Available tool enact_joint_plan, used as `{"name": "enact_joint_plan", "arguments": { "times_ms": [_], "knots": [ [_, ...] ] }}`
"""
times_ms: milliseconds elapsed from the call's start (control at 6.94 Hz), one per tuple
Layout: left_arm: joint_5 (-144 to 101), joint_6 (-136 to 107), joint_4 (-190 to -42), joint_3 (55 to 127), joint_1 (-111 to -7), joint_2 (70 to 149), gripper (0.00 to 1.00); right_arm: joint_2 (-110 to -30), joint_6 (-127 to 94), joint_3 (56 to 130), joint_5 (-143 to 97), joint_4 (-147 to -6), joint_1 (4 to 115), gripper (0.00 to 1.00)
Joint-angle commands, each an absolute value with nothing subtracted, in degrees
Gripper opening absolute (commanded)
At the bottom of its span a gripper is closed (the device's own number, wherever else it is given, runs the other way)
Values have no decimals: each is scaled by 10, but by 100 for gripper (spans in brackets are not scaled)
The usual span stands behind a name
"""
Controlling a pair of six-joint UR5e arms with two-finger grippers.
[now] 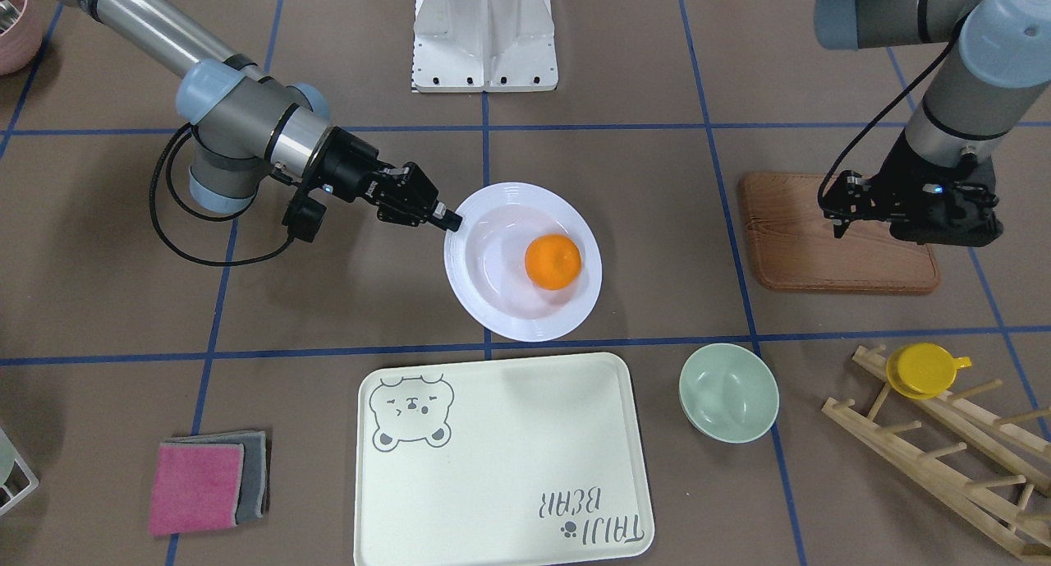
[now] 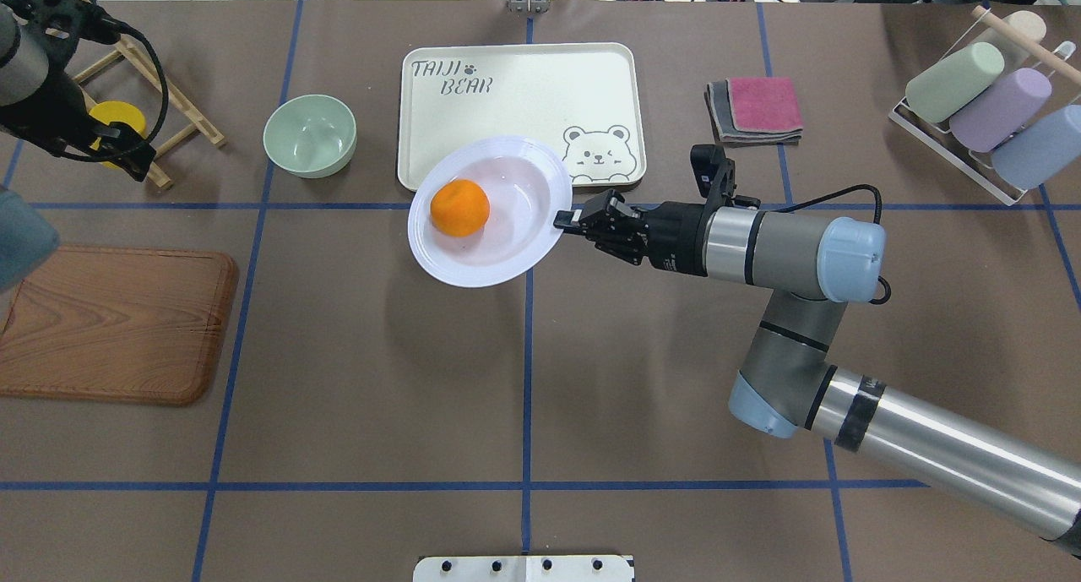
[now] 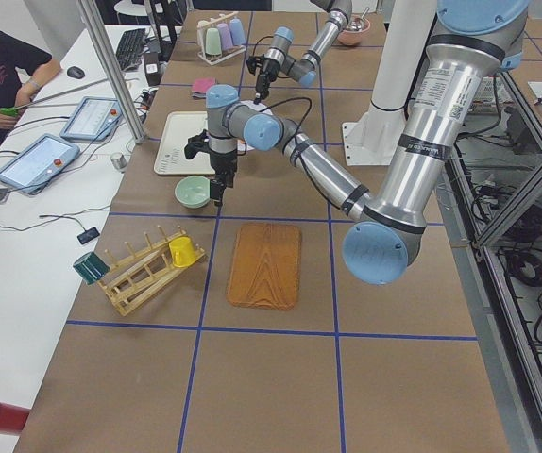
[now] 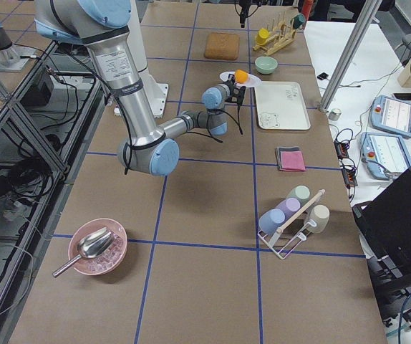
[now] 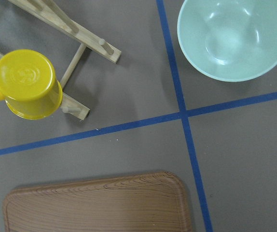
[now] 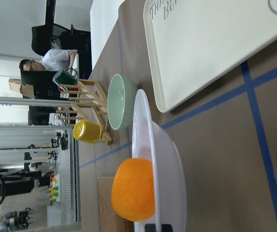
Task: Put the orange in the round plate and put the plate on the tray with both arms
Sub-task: 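Lift the plate with the right gripper and carry it onto the cream tray, then lower the plate onto the tray and open the right gripper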
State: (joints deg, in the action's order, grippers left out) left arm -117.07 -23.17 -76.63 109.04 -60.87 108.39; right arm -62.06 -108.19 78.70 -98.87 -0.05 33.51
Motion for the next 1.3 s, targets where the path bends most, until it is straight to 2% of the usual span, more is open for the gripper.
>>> {"name": "enact_joint_plan", "arguments": {
  "times_ms": [0,577,721,1153],
  "knots": [
    [-1171,-219,-771,1082,-617,1084,98,-614,-1106,779,-931,-57,367,12],
    [-1171,-200,-772,1072,-627,1085,98,-577,-1114,728,-851,-125,371,12],
    [-1171,-200,-772,1072,-627,1085,98,-546,-1125,696,-847,-138,364,12],
    [-1172,-200,-772,1070,-627,1086,98,-500,-1126,658,-841,-173,347,12]
  ]
}}
